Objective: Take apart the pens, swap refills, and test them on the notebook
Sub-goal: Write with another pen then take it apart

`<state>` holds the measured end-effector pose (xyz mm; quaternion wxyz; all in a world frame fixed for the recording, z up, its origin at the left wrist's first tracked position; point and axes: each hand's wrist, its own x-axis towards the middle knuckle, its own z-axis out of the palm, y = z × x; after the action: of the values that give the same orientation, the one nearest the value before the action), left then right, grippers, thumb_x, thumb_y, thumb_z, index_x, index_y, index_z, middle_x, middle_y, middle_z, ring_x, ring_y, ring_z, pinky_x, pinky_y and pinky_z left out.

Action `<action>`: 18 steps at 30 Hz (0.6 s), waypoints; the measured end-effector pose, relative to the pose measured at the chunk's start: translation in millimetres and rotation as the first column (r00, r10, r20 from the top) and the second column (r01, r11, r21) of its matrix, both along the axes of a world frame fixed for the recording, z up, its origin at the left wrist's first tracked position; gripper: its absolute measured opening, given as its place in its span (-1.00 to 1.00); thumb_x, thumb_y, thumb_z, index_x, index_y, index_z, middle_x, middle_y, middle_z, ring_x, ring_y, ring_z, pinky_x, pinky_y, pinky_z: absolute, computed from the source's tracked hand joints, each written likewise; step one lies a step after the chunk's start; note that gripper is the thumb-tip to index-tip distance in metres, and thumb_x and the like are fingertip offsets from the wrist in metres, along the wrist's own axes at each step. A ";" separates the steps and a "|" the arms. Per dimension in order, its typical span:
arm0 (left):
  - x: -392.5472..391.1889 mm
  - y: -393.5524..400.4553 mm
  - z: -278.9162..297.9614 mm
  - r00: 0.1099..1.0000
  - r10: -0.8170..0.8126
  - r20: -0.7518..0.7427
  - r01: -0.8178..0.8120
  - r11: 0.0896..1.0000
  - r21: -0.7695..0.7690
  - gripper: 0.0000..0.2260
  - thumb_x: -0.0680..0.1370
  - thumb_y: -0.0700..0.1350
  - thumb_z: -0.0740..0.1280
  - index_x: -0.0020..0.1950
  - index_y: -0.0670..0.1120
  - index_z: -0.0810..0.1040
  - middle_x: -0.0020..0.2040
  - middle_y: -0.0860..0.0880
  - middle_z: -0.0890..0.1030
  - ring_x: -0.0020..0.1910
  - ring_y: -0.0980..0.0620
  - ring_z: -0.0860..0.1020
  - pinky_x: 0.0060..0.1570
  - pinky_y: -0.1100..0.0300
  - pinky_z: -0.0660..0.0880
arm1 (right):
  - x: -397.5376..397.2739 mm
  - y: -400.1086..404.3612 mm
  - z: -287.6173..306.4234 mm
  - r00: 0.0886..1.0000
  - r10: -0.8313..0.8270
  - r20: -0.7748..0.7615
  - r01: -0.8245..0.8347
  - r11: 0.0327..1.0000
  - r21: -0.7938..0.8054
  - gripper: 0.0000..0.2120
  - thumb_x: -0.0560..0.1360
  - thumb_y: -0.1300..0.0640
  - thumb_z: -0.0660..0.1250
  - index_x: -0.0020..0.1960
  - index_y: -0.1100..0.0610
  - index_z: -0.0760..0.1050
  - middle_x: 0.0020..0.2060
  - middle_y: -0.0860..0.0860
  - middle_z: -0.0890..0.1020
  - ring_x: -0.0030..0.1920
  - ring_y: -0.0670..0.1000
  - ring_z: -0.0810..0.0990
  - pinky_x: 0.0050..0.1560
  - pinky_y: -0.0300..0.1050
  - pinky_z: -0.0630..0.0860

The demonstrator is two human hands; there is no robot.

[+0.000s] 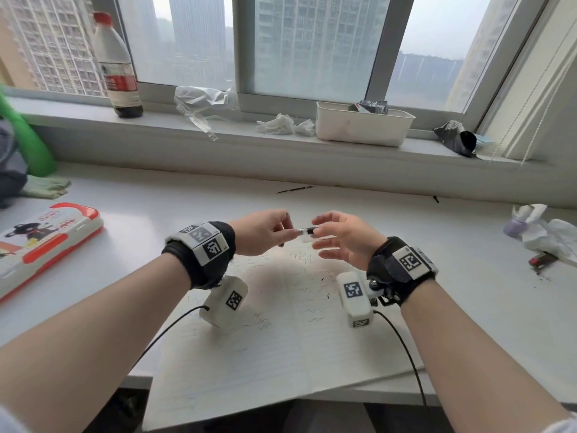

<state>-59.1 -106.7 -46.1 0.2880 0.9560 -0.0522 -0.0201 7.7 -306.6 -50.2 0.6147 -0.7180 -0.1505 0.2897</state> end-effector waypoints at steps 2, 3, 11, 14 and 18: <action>-0.3 -0.5 -1.3 1.000 -0.012 -0.004 0.012 1.000 -0.007 -0.78 0.60 0.13 0.22 0.07 0.00 0.49 -0.18 0.10 0.60 -0.32 0.16 0.49 -0.34 0.27 0.38 | -2.8 0.0 -2.4 1.000 0.013 -0.014 -0.014 0.998 -0.068 -0.78 0.58 0.05 0.31 0.02 0.22 0.54 -0.30 0.07 0.61 -0.38 -0.01 0.57 -0.36 -0.17 0.55; -0.4 -1.2 -1.9 1.000 -0.025 -0.008 0.024 1.000 -0.011 -0.77 0.60 0.12 0.23 0.10 0.00 0.50 -0.19 0.10 0.60 -0.34 0.15 0.48 -0.35 0.26 0.38 | -3.7 -0.3 -3.5 1.000 0.011 -0.014 -0.012 0.997 -0.073 -0.79 0.60 0.06 0.28 0.00 0.22 0.55 -0.36 0.05 0.60 -0.42 -0.02 0.56 -0.38 -0.18 0.53; 0.1 -2.6 -3.5 0.998 -0.068 -0.019 0.067 0.997 -0.040 -0.84 0.61 0.04 0.27 0.16 0.07 0.52 -0.24 0.12 0.59 -0.36 0.11 0.47 -0.35 0.24 0.41 | -4.9 -2.8 -5.0 0.999 0.012 -0.041 -0.013 1.000 -0.026 -0.87 0.59 0.20 0.29 0.03 0.25 0.56 -0.29 0.10 0.60 -0.37 -0.02 0.57 -0.35 -0.20 0.55; -0.3 -1.6 -5.0 0.996 -0.068 -0.057 0.065 0.997 -0.046 -0.86 0.61 0.02 0.27 0.13 0.05 0.51 -0.17 0.10 0.64 -0.29 0.11 0.54 -0.31 0.19 0.52 | -2.5 -7.0 -3.6 0.997 0.045 -0.061 -0.043 0.999 0.024 -0.90 0.54 0.32 0.32 0.03 0.26 0.58 -0.17 0.12 0.63 -0.26 0.02 0.63 -0.26 -0.18 0.60; 1.3 -2.6 -5.9 0.996 -0.056 -0.071 0.054 0.998 -0.039 -0.91 0.58 -0.05 0.31 0.08 0.03 0.54 -0.13 0.11 0.62 -0.20 0.11 0.59 -0.17 0.20 0.56 | -0.2 -11.0 -6.2 0.999 0.011 -0.030 -0.013 0.997 -0.081 -0.85 0.57 0.22 0.33 0.04 0.31 0.59 -0.30 0.11 0.63 -0.42 -0.06 0.54 -0.41 -0.26 0.52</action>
<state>-57.8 -109.3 -52.0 0.3065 0.9474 -0.0684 -0.0616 7.5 -317.6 -56.4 0.5853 -0.7373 -0.1338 0.3098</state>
